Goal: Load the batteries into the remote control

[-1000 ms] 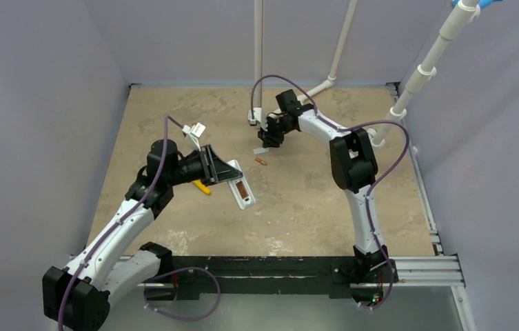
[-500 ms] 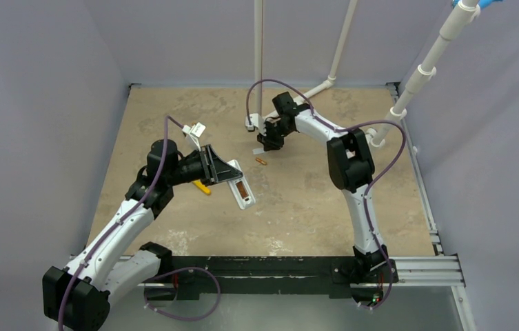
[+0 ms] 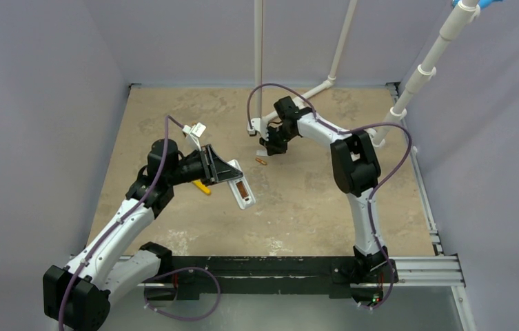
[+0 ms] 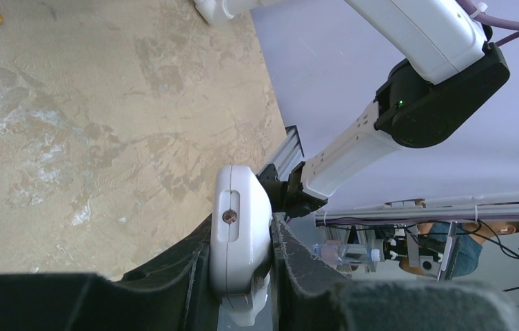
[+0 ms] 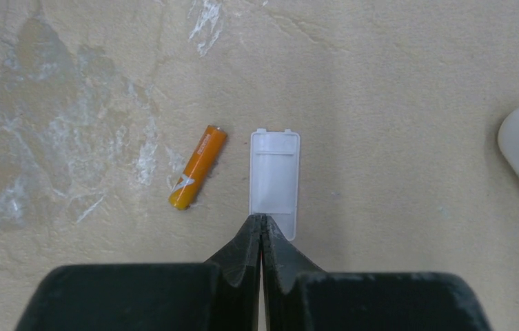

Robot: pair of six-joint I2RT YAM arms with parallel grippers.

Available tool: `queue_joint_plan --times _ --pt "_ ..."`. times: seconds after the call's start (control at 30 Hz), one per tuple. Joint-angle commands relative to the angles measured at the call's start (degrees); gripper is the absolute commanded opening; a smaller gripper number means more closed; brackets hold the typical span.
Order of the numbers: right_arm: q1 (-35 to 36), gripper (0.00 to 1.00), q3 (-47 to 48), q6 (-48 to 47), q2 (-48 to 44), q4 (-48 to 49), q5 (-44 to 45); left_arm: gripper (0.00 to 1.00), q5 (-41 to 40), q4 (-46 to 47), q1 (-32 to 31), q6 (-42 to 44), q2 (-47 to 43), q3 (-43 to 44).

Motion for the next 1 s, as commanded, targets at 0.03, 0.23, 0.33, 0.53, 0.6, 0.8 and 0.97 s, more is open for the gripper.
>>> queue_joint_plan --times 0.03,0.23,0.33,0.53,0.6,0.8,0.97 --pt "0.2 0.0 -6.8 6.8 -6.5 3.6 -1.3 0.0 1.0 3.0 0.3 0.1 0.0 1.4" --pt "0.1 0.0 -12.5 11.9 -12.5 10.7 -1.5 0.0 1.3 3.0 0.3 0.1 0.0 1.7" --pt "0.1 0.0 -12.9 12.4 -13.5 10.8 -2.7 0.0 1.5 3.0 0.3 0.2 0.1 1.7" --pt "0.0 0.15 -12.3 10.5 -12.6 9.8 -0.2 0.0 1.6 3.0 0.3 0.2 -0.1 1.3" --pt "-0.1 0.22 -10.7 9.1 -11.1 7.5 0.4 0.0 1.5 3.0 0.3 0.1 -0.2 1.2" --pt "-0.4 0.35 -8.3 5.1 -7.9 3.0 1.4 0.0 1.4 3.0 0.3 0.3 -0.3 1.2" --pt "-0.4 0.33 -7.4 5.6 -6.2 3.8 2.9 0.0 1.4 3.0 0.4 0.3 -0.1 1.2"
